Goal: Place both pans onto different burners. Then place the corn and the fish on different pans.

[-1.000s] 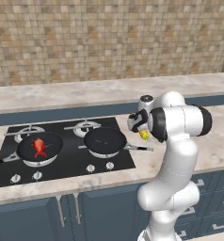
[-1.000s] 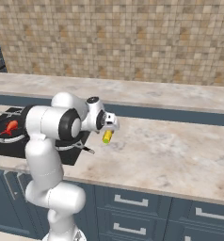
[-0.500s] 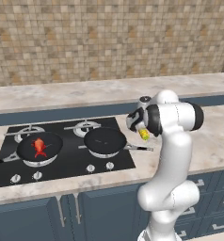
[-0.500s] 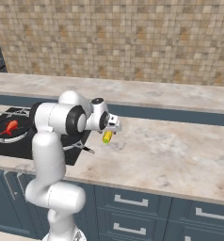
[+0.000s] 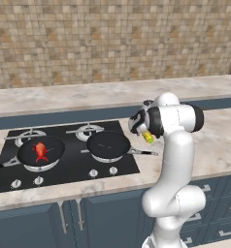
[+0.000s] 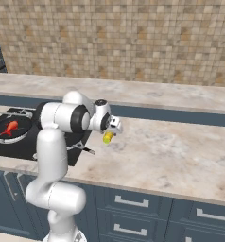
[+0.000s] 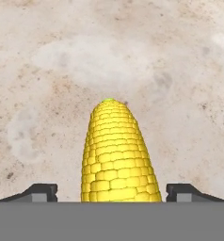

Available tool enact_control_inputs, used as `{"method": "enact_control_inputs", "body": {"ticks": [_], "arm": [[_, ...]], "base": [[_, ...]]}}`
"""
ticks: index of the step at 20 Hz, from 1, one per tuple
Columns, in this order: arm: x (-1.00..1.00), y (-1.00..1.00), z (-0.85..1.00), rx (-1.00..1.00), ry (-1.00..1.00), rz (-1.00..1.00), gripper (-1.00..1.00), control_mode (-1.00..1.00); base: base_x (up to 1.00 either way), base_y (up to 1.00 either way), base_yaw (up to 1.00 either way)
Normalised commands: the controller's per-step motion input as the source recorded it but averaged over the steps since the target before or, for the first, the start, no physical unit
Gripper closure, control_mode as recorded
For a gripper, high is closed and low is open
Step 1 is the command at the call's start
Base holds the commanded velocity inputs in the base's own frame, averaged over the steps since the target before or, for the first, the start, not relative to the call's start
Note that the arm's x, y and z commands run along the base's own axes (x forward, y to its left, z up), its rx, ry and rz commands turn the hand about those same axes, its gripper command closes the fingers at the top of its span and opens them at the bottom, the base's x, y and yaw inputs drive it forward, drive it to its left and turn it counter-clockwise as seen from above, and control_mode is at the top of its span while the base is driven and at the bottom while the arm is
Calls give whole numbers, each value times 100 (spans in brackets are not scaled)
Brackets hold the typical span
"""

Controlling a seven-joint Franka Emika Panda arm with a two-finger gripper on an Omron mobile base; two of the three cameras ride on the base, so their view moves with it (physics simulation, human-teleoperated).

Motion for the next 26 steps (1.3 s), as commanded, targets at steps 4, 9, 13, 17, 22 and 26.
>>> {"method": "enact_control_inputs", "body": {"ticks": [4, 9, 13, 17, 22, 26], "arm": [[3, 0, -9, 4, 0, -6, 100, -100], [4, 0, 0, 4, 0, -5, 100, -100], [-1, 4, 40, 0, -2, -1, 100, -100], [-4, 22, 59, 0, -3, 0, 100, -100], [-4, 34, 53, 8, 0, 0, 100, -100], [-25, 44, 51, 14, 0, 0, 100, -100]], "base": [[0, 0, 0], [0, 0, 0], [0, 0, 0], [0, 0, 0], [0, 0, 0], [0, 0, 0]]}}
